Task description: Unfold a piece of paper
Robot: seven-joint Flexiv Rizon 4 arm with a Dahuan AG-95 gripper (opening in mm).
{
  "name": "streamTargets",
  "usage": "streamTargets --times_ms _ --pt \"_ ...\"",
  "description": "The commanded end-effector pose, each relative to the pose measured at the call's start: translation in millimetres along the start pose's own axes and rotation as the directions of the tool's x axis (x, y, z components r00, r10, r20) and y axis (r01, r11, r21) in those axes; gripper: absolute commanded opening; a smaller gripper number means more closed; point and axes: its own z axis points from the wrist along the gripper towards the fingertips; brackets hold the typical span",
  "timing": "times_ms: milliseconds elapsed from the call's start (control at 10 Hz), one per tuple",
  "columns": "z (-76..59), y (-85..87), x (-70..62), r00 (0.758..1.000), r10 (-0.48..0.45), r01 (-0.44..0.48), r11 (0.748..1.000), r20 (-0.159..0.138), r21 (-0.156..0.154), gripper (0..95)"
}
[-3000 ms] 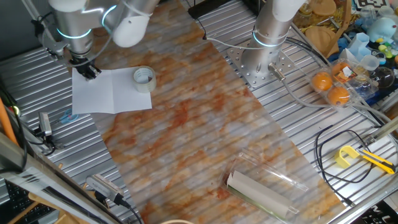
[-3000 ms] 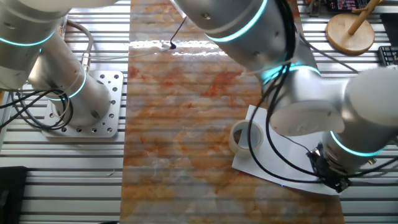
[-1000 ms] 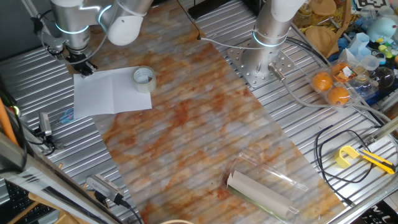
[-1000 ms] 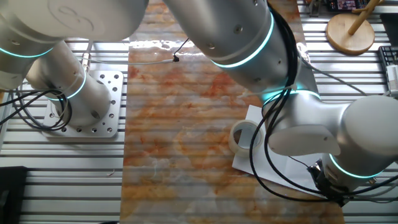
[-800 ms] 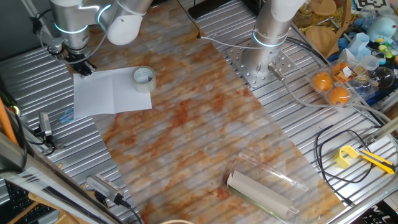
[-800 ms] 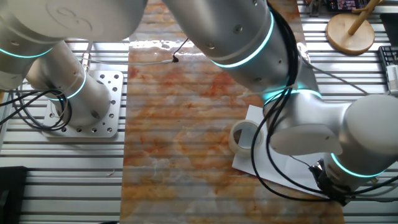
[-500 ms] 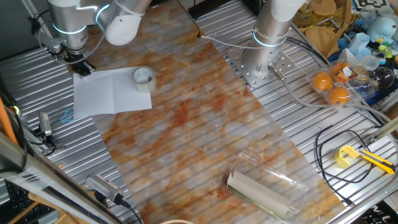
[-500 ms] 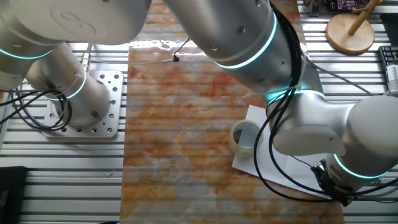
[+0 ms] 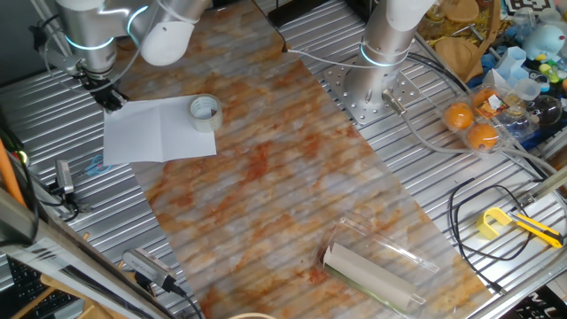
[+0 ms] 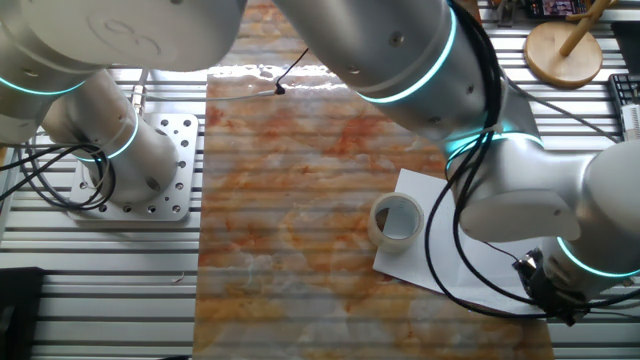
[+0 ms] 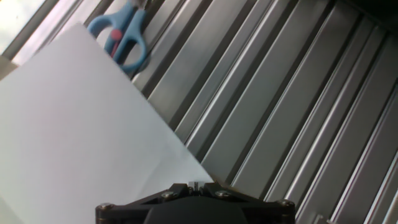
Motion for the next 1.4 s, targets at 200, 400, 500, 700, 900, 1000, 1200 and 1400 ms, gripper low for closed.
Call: streamTargets --times_ms 200,400,500,700,900,1000,1200,1400 --pt "0.0 1.9 4.0 1.000 -0.002 0.002 1.000 -0.012 -0.002 0.0" --pt "2.7 3.7 8.4 1.000 -0.005 0.005 1.000 -0.022 0.002 0.0" --pt "5.2 5.6 10.7 1.000 -0.003 0.003 1.000 -0.021 0.002 0.0" --pt "7.2 7.2 11.0 1.000 -0.002 0.002 1.000 -0.019 0.004 0.0" --pt "10.1 9.6 10.4 1.000 0.003 -0.003 1.000 -0.016 0.005 0.0" --pt "10.2 9.7 10.4 1.000 0.003 -0.003 1.000 -0.016 0.005 0.0" --pt "10.2 9.7 10.4 1.000 0.001 0.000 1.000 -0.016 0.004 0.0" --pt "10.5 10.0 9.6 1.000 0.001 -0.001 1.000 -0.014 0.002 0.0"
